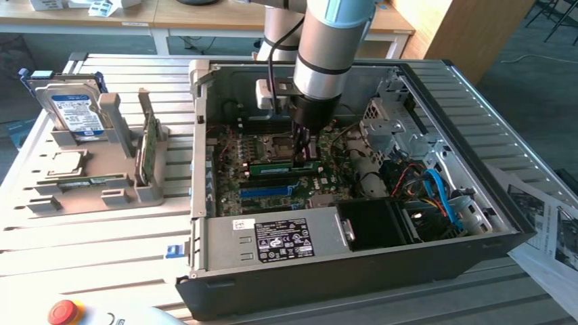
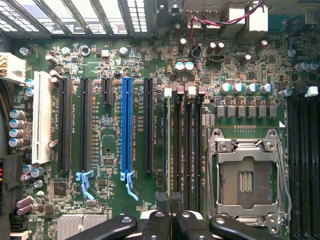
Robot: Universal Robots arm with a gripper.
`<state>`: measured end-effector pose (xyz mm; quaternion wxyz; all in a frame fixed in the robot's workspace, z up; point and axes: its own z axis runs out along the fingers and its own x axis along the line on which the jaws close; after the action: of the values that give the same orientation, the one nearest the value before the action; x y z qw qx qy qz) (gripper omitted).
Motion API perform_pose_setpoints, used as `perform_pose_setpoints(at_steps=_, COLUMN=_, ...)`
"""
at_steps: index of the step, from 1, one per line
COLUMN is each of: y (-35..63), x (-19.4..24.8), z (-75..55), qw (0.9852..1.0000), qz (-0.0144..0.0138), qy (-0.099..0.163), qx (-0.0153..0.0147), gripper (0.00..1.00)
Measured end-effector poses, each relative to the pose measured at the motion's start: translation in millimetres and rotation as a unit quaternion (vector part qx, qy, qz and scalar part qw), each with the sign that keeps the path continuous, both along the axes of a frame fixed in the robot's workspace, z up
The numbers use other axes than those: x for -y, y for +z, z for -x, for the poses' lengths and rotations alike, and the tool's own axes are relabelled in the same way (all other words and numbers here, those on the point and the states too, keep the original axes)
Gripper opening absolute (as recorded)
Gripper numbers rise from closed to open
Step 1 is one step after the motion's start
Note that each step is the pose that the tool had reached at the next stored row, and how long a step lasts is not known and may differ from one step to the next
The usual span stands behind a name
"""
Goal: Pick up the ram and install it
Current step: 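Insert the ram into the slot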
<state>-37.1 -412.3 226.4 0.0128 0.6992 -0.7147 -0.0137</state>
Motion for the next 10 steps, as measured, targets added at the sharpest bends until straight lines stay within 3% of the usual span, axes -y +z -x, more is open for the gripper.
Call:
perform_pose_setpoints(at_steps=4, y=0.0, x=0.2, z=0.1, qw=1.0000, qz=0.0000, qy=0.000, qx=0.0000, gripper=0.18)
perform_pose_setpoints(at_steps=6, y=0.0, x=0.4, z=0.0, qw=1.0000, qz=0.0000, qy=0.000, qx=0.0000, gripper=0.30)
perform_pose_setpoints(at_steps=9, y=0.0, x=0.4, z=0.0, qw=1.0000, qz=0.0000, qy=0.000, qx=0.0000, gripper=0.36)
perform_pose_setpoints(at_steps=10, y=0.0, x=0.4, z=0.0, qw=1.0000, qz=0.0000, qy=0.000, qx=0.0000, gripper=0.43)
